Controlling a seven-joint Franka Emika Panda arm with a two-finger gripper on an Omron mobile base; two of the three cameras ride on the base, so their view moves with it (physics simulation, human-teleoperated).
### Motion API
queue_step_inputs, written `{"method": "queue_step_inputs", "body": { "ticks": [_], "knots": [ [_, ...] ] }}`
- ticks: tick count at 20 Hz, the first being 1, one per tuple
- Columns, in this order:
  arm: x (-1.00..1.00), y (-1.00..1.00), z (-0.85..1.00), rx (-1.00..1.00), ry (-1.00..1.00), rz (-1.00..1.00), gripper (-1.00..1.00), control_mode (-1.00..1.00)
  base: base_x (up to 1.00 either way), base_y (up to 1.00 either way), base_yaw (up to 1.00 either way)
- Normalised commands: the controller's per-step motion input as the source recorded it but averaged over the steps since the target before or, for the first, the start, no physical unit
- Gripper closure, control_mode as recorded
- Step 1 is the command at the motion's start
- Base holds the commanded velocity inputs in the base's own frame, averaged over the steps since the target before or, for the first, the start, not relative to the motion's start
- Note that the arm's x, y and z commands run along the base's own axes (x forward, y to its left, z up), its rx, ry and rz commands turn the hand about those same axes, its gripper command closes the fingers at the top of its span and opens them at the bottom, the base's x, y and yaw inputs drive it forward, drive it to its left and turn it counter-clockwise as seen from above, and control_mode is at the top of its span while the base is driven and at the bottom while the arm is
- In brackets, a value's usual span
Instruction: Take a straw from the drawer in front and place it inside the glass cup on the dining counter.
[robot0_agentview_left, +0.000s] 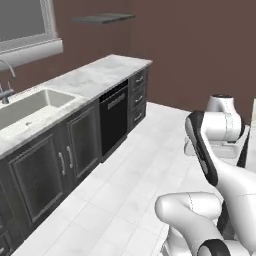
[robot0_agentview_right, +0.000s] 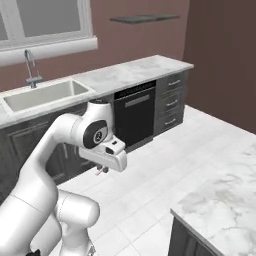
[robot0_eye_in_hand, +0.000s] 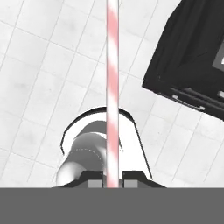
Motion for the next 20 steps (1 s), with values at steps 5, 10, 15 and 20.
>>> {"method": "queue_step_inputs", "body": {
  "ticks": [5, 10, 15, 20],
  "knots": [
    [0.00, 0.00, 0.00, 0.00, 0.00, 0.00, 1.00, 1.00, 0.88, 0.01, -0.53],
    [0.00, 0.00, 0.00, 0.00, 0.00, 0.00, 1.00, 1.00, 0.97, 0.17, -0.50],
    [0.00, 0.00, 0.00, 0.00, 0.00, 0.00, 1.00, 1.00, 1.00, 0.37, -0.48],
    [0.00, 0.00, 0.00, 0.00, 0.00, 0.00, 1.00, 1.00, 1.00, 0.44, -0.46]
  ]
}}
